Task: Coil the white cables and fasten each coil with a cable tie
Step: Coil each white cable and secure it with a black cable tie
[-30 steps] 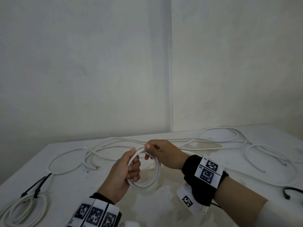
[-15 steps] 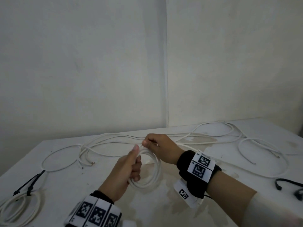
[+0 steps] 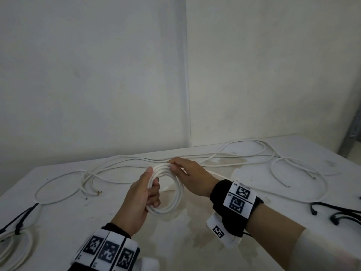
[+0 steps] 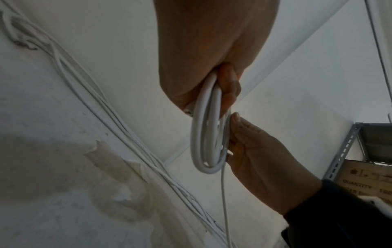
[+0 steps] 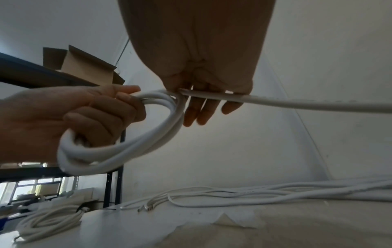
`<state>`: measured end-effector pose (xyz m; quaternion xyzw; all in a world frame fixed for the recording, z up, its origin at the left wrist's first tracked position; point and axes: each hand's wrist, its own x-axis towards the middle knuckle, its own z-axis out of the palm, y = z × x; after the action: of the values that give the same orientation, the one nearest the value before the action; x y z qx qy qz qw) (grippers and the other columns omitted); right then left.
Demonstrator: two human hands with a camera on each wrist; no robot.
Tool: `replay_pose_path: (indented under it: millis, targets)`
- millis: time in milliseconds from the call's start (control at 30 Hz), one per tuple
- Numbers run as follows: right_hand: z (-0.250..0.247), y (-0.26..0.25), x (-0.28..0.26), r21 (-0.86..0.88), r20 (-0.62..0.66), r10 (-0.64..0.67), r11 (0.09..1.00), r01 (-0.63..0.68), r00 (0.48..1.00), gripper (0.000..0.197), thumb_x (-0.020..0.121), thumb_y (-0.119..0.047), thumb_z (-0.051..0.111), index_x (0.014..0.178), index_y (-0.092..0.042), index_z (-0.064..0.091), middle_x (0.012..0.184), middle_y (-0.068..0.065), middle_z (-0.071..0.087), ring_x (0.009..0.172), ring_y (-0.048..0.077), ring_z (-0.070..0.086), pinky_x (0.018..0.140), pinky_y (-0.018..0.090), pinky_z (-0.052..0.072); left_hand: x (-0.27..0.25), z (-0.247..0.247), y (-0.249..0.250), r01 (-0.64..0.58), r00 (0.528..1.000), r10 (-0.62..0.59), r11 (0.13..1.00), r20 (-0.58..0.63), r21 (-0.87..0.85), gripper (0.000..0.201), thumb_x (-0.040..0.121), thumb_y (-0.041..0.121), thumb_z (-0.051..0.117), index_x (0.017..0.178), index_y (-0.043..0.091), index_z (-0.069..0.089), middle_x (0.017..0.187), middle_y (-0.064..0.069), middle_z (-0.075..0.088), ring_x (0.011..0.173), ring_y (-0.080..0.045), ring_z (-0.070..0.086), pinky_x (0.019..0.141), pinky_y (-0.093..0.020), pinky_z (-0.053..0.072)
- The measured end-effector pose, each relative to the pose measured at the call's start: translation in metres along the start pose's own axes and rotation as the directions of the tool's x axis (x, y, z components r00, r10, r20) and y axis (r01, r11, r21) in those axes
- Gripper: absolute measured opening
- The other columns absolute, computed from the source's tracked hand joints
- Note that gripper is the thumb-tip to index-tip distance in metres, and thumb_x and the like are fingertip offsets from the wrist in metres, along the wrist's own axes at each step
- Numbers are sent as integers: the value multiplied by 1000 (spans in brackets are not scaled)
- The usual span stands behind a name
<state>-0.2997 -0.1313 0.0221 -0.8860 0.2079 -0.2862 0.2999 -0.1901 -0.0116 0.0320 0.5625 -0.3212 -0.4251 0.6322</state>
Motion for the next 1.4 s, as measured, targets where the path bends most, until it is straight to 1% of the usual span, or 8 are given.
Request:
replay_pose_path:
  millis: [200,400,467,600,900,1100,1267,1400]
  targets:
    - [-24,29,-17,-585,12,295,777,-233,955,37,98,-23,37,135,-20,40,133,8,41,123,27,38,99,37,31,1,-2,2,-38,998,37,998,-46,-41,39,97,36,36,66,14,42,42,9,25,34,-5,20,38,-17,30]
    - [-42,61,-24,-524,-121,614,628,-575,780,24,99,-25,37,83,-12,49,117,16,56,105,32,55,72,29,34,0,1,2,-84,996,82,994,-35,-65,39,97,37,36,66,13,43,42,10,26,34,-5,21,39,-17,31]
    - [-44,66,-23,-483,-140,583,665,-570,800,29,100,-25,36,76,-12,47,113,18,58,99,31,55,70,27,30,0,2,3,-95,995,92,993,-31,-77,39,97,37,36,66,14,42,42,10,26,34,-5,22,39,-17,31]
    - [-39,63,-17,-416,-180,454,769,-486,872,29,100,-21,36,110,-1,54,107,20,57,90,28,50,67,25,26,-2,2,10,-130,991,127,984,-34,-119,38,97,37,35,67,14,41,42,10,27,34,-5,22,39,-17,31]
    - [-12,28,1,-220,-28,217,951,-217,976,25,98,-16,41,103,3,56,97,15,54,90,28,49,74,27,30,-12,-17,19,-174,981,167,982,-95,-72,40,96,37,35,65,13,42,41,10,26,33,-5,23,38,-17,32]
    - [6,7,4,-178,165,318,941,-289,934,30,97,-29,42,97,-3,57,87,5,55,80,19,48,70,25,34,-18,-29,29,-184,977,167,974,-131,-130,40,97,36,34,65,13,40,39,11,26,31,-4,21,36,-15,30]
    - [-1,5,5,-283,49,316,914,-290,947,52,90,-42,53,132,-15,41,122,7,45,111,20,44,95,31,36,-25,-42,28,-169,978,145,973,-151,-156,39,97,36,35,65,14,40,39,11,27,30,-4,22,35,-14,30]
    - [3,-14,6,-105,-159,-9,994,-8,987,71,88,-37,57,145,-18,18,143,4,35,131,16,34,110,33,27,-26,-37,26,-144,983,132,985,-125,-96,40,96,36,37,63,14,41,40,10,26,32,-4,21,36,-16,29]
